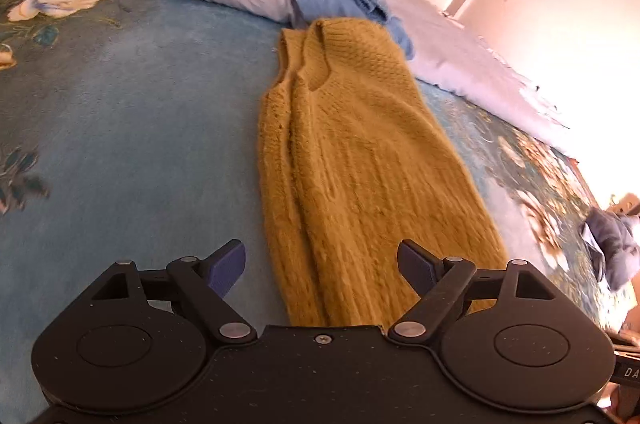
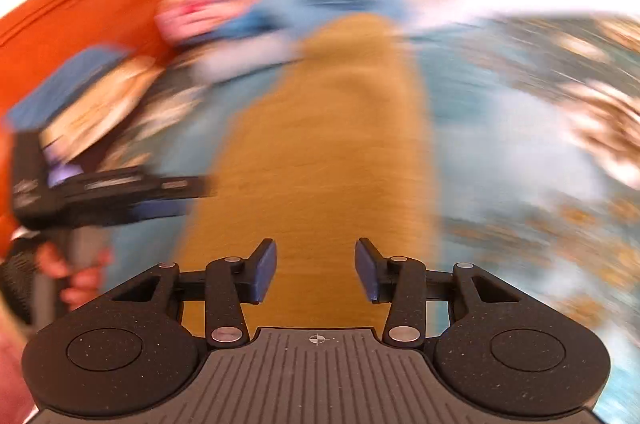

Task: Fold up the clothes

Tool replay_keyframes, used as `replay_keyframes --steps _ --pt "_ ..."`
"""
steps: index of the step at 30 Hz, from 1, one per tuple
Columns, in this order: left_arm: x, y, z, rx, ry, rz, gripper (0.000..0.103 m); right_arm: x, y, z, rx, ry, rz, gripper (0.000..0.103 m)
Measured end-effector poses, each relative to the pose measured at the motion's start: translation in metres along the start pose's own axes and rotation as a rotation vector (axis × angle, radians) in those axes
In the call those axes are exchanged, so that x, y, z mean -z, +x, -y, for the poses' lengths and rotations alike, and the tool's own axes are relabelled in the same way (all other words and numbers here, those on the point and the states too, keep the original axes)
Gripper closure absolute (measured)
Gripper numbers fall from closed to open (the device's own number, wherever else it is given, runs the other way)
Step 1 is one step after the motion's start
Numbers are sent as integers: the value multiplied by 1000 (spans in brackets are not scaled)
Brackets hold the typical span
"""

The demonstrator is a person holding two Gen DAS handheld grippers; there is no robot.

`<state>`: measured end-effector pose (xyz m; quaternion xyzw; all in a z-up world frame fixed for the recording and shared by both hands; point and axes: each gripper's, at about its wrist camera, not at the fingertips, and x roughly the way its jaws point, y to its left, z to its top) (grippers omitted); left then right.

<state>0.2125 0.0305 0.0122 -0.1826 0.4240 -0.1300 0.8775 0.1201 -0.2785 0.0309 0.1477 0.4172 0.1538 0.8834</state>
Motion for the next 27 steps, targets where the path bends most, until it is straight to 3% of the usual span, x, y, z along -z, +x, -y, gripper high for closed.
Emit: replay_keyframes --steps 3,7,15,17,18,19,22,25,27 --pt "-9 16 -2 9 -24 -15 21 9 -9 43 55 152 -4 61" --pt "-17 32 -3 23 -40 -36 21 23 -3 65 -33 271 -22 60" --pt "-19 38 -9 56 -63 -36 31 38 19 68 -216 370 -45 59" --pt "-19 39 -9 45 -61 -27 45 38 22 66 -215 390 -40 77" --pt "-18 40 -8 26 -57 -21 67 39 22 67 -219 400 -43 83" --pt "-17 40 -8 18 -65 -15 80 38 21 67 -228 408 -42 88" --pt "-11 33 -4 21 -80 9 83 29 11 74 -301 423 -16 89" --pt "4 20 12 53 -56 29 84 10 -4 88 -259 370 11 90" --pt "18 13 27 84 -40 25 85 -8 -12 102 -185 323 13 90"
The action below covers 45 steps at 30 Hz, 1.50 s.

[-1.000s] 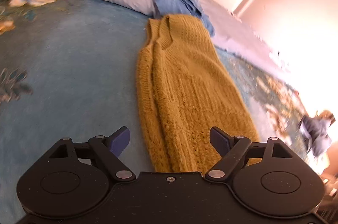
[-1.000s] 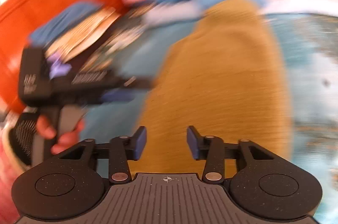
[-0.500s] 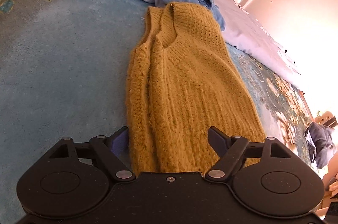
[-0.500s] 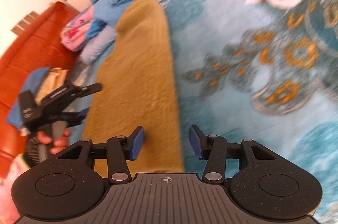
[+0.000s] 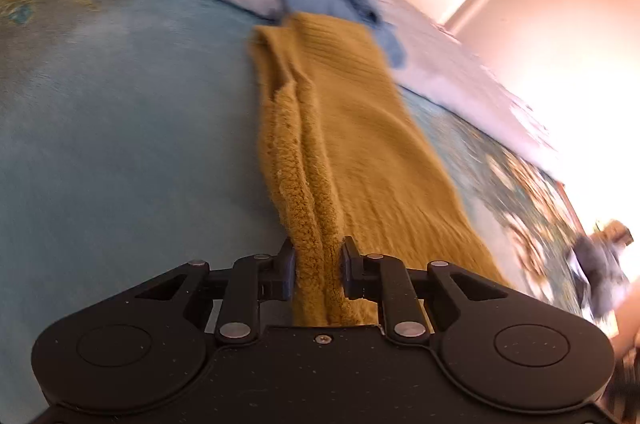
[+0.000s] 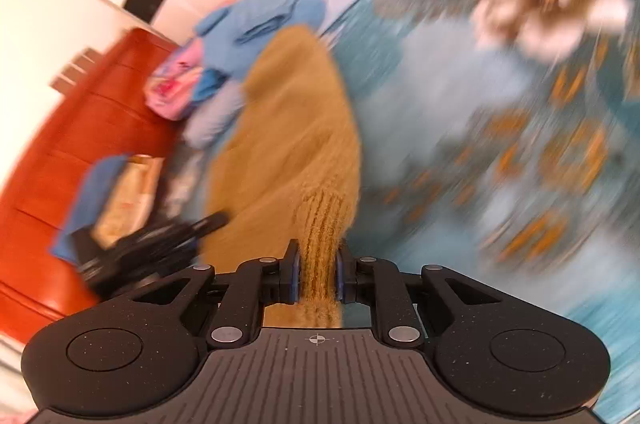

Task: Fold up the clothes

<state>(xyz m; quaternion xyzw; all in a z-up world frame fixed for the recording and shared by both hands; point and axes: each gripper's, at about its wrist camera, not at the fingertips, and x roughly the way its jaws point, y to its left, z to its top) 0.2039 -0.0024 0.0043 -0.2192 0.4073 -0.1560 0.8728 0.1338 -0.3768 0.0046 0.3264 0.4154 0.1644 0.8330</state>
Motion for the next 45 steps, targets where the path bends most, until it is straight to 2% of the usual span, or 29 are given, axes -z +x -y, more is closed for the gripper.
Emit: replay_keyframes --steps 4,6,7,11,12,14,16,20,21,22,24,29,32,36,42,45 --pt "34 0 28 116 -16 -54 85 -48 -21 19 147 -70 34 90" --pt "42 5 35 106 -1 -56 83 -66 -25 33 192 -58 41 90" --pt "45 8 38 97 5 -54 78 -69 -26 38 198 -48 39 89" --pt "37 5 21 98 -45 -59 65 -58 -16 43 219 -43 29 87" --pt "34 -1 16 81 -43 -43 61 -54 -15 45 215 -35 29 86" --pt "26 -13 4 46 -42 -4 59 -47 -20 55 171 21 52 85" --pt "11 -21 -13 25 -59 41 54 -40 -26 65 142 77 81 78" --pt "-36 -18 -37 -46 -69 137 53 -22 -38 82 140 147 119 69" --pt "-48 -13 -40 -62 -62 160 49 -17 -39 86 134 169 123 64" --pt "-59 -4 -40 -81 -38 169 42 -13 -40 89 125 187 130 64" --pt "-78 17 -39 -122 33 171 34 -4 -40 93 98 217 147 61" --pt "-113 66 -39 -235 208 139 34 14 -37 92 29 263 194 47" --pt "-125 77 -52 -191 161 133 33 20 -32 85 19 250 193 47" --pt "-136 98 -62 -205 151 66 33 22 -25 81 -5 250 197 44" --pt "-143 107 -70 -84 100 63 34 23 -20 76 -35 242 180 44" --pt "-138 112 -63 -65 141 52 34 25 -19 76 -52 247 176 44"
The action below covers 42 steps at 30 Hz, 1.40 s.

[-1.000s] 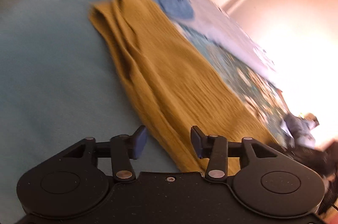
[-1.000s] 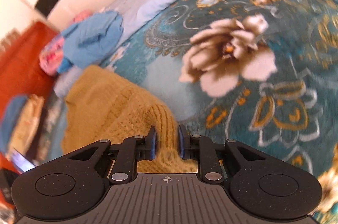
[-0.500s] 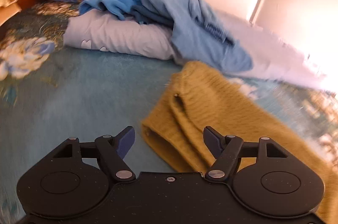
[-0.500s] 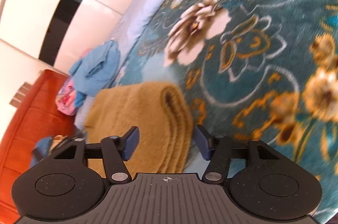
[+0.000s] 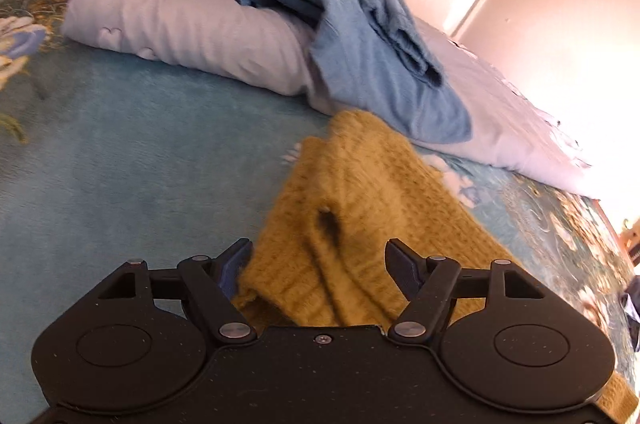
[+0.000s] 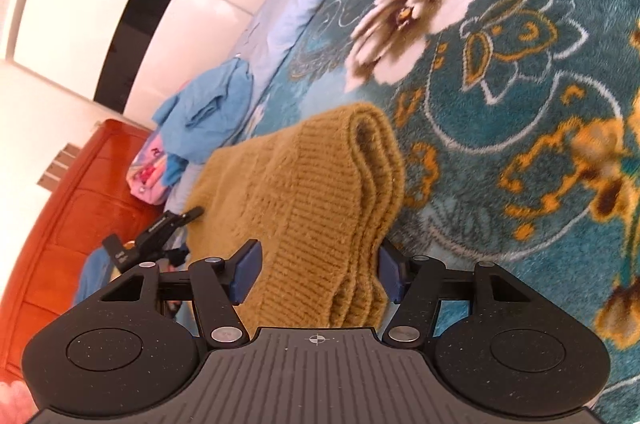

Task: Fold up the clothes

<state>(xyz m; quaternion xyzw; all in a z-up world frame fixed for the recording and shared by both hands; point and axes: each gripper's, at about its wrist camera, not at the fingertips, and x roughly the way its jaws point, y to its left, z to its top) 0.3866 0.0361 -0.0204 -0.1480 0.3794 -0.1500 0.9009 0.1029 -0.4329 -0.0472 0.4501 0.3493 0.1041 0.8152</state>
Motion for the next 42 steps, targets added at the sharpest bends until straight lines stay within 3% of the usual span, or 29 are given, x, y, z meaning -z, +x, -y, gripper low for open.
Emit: replay_keyframes --steps 3,6,7,8,10,13,17,20,23,27,30,31,34,36,39,42 --pt "5 3 16 -24 97 -3 38 3 0 0 -5 -4 3 44" --pt "5 4 19 -11 73 -6 70 6 1 -3 -2 -12 1 44" --pt "5 3 20 -13 66 -4 77 7 2 -5 -9 -9 -4 44" --pt "6 1 22 -17 60 -1 77 9 2 -6 -8 -4 -5 45" --pt "8 -3 25 -26 48 6 81 14 4 -8 6 8 -3 66" --pt "13 -18 26 -43 21 43 83 22 5 -8 21 49 8 87" --pt "21 -48 26 -69 -22 103 83 17 0 -16 36 10 16 90" --pt "39 -86 19 -89 -65 149 83 -3 -5 -29 54 -90 10 90" --pt "68 -134 1 -108 -170 178 83 -33 2 -41 103 -168 -10 90" --pt "116 -180 -22 -129 -274 166 83 -65 31 -56 143 -261 -76 90" --pt "138 -194 -41 -121 -355 156 77 -72 56 -59 200 -295 -138 90" --pt "141 -197 -46 -119 -372 155 70 -72 62 -59 228 -303 -152 88" --pt "142 -210 -51 -121 -393 164 66 -70 60 -56 257 -295 -154 84" --pt "138 -218 -50 -128 -379 183 61 -68 46 -56 260 -289 -117 84" --pt "129 -227 -50 -137 -363 206 46 -58 23 -57 267 -308 -77 81" --pt "118 -220 -53 -140 -406 171 45 -46 9 -50 259 -270 -69 71"
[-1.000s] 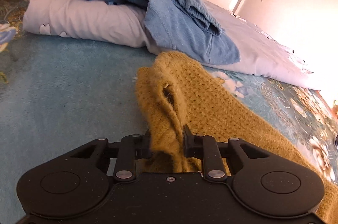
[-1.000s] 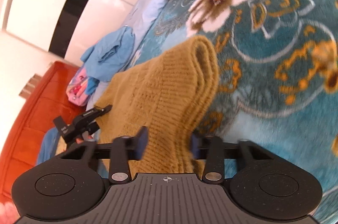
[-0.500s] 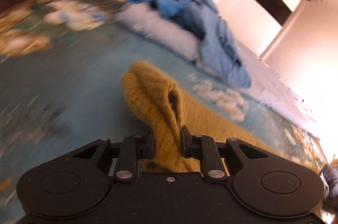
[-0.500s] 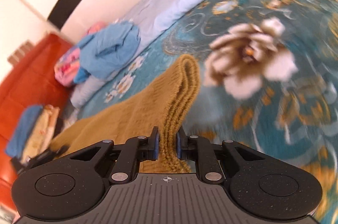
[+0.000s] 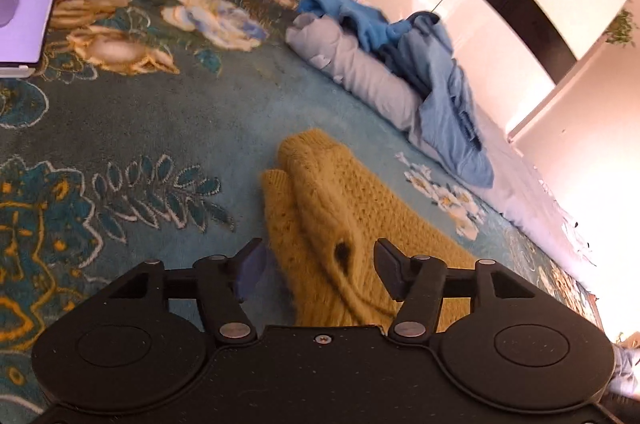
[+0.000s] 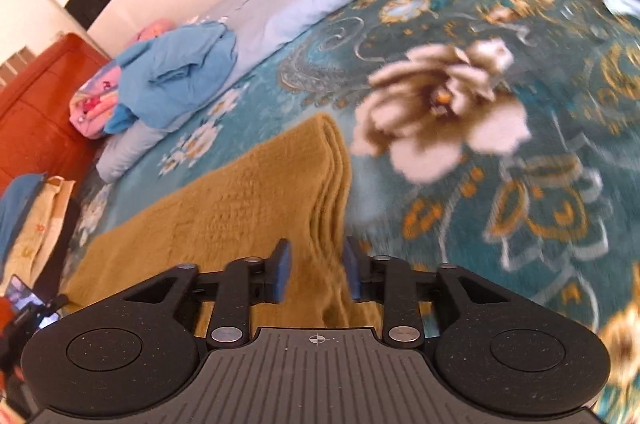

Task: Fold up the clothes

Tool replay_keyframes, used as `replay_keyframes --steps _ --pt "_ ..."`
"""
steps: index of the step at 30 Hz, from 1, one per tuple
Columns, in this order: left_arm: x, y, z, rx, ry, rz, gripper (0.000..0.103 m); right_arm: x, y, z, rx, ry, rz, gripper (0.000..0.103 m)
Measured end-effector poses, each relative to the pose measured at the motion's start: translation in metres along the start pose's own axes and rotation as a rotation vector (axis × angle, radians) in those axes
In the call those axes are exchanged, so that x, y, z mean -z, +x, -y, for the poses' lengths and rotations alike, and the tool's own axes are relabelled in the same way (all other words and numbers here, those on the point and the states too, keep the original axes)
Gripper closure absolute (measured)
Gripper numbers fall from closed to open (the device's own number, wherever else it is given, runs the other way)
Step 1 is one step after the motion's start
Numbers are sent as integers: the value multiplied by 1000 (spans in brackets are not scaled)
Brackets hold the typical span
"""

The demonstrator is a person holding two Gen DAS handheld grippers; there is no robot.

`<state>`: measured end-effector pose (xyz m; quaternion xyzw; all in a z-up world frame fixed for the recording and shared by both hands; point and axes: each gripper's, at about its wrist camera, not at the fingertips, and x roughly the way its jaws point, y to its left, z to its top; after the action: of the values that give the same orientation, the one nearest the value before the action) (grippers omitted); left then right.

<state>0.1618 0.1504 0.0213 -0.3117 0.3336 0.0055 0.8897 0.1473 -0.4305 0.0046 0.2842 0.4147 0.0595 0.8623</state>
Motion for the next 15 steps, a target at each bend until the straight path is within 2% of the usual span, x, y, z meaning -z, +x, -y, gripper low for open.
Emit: replay_keyframes --steps 2,3,4,6,8,9,10,12,15 --pt "-3 9 0 5 -20 -23 39 11 -5 6 -15 47 7 70" --pt "-4 13 0 9 -29 -34 36 17 -7 9 -25 69 10 65" --pt "-5 18 0 14 -38 -45 36 23 -8 11 -37 84 8 58" --pt "-7 29 3 -6 -30 -62 38 32 -9 13 -49 96 5 58" --pt "-8 37 6 -41 -21 -72 62 37 -14 13 -55 98 12 57" --pt "-9 37 8 -56 -30 -65 82 39 -17 14 -59 99 17 56" --pt "-8 34 10 -64 -44 -57 84 40 -20 14 -68 102 23 52" --pt "-7 21 25 -55 -1 -7 86 42 -26 15 -85 107 35 46" --pt "-3 -2 59 -10 97 62 87 46 -33 17 -96 108 51 47"
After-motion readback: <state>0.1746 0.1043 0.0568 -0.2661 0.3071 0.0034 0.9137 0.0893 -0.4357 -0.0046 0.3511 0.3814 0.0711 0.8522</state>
